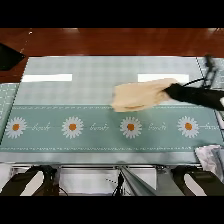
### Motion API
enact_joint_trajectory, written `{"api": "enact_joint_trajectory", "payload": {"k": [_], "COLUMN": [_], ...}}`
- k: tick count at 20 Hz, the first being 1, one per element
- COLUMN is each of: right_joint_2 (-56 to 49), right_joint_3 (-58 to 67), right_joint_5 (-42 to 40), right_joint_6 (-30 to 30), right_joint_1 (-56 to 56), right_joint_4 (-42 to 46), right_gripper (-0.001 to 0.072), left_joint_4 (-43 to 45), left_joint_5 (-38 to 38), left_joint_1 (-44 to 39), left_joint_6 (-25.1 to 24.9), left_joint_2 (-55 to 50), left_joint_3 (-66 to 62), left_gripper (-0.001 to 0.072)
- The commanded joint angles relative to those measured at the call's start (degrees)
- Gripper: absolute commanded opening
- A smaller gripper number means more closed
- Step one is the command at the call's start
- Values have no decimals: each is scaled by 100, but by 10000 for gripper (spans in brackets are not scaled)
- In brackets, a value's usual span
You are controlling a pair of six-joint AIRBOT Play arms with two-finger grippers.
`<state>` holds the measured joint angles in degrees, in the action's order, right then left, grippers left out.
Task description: Fold the shirts.
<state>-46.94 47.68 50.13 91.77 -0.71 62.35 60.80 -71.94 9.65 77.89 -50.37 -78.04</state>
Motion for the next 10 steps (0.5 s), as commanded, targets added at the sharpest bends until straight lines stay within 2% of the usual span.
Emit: {"api": "enact_joint_trajectory", "payload": {"k": [1, 4, 6, 8, 10], "right_joint_2": [774, 1054, 1073, 1073, 1067], "right_joint_3": [1137, 1572, 1700, 1714, 1718], "right_joint_5": [2192, 3615, 4487, 4760, 4944], "right_joint_6": [308, 105, -485, -140, -142], "right_joint_1": [-1453, -2868, -3676, -4299, -4704], "right_joint_4": [1521, 2514, 3405, 4138, 4656], "right_gripper": [20, 20, 20, 20, 20], "left_joint_4": [-332, -472, -470, -470, -468], "left_joint_5": [546, 1056, 1266, 1368, 1394], "left_joint_1": [-4, -17, -15, -15, -13], "left_joint_6": [216, 85, -184, -289, -459], "left_joint_2": [-254, -525, -704, -922, -1163], "left_joint_3": [323, 374, 374, 374, 374], "left_gripper": [443, 443, 443, 443, 443]}}
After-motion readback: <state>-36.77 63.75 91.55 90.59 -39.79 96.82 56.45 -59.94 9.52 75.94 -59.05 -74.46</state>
